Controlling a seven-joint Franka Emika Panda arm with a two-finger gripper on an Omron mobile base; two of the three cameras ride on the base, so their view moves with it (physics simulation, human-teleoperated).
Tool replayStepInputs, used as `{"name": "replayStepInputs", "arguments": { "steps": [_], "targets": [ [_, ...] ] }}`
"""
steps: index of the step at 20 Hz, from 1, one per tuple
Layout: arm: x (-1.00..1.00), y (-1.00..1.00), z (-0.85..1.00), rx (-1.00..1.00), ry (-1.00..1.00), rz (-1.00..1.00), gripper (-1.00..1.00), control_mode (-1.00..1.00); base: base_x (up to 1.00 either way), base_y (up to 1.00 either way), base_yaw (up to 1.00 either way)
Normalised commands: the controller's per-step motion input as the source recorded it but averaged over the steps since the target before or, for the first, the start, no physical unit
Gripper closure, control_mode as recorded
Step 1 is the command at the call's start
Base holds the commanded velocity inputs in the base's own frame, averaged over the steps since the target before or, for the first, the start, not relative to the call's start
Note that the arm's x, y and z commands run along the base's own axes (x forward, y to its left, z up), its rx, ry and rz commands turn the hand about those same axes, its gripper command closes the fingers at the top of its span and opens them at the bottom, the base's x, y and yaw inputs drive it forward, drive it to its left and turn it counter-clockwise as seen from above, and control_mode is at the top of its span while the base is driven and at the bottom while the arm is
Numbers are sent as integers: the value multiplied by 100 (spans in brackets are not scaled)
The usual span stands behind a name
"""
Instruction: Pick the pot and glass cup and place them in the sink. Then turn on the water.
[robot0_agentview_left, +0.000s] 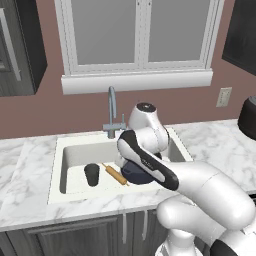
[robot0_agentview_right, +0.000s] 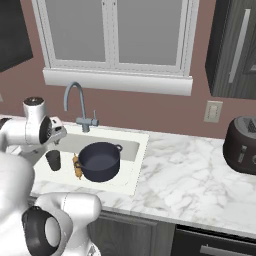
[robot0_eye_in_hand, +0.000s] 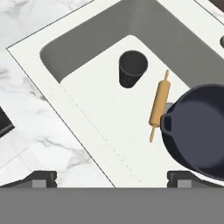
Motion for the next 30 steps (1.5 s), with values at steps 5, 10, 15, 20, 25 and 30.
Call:
{"name": "replayStepInputs", "arguments": {
  "steps": [5, 10, 15, 20, 25, 30],
  "targets": [
    [-37, -27, 12, 2, -2, -3, -100, -100, 0, 0, 0],
    [-24, -14, 12, 0, 0, -3, -100, -100, 0, 0, 0],
    [-13, -16, 13, 1, 0, -5, -100, -100, 0, 0, 0],
    [0, -17, 11, 1, -4, -6, -100, -100, 0, 0, 0],
    [0, -18, 5, 1, -8, -7, -100, -100, 0, 0, 0],
    [0, -17, 8, 1, -8, -8, -100, -100, 0, 0, 0]
  ]
}}
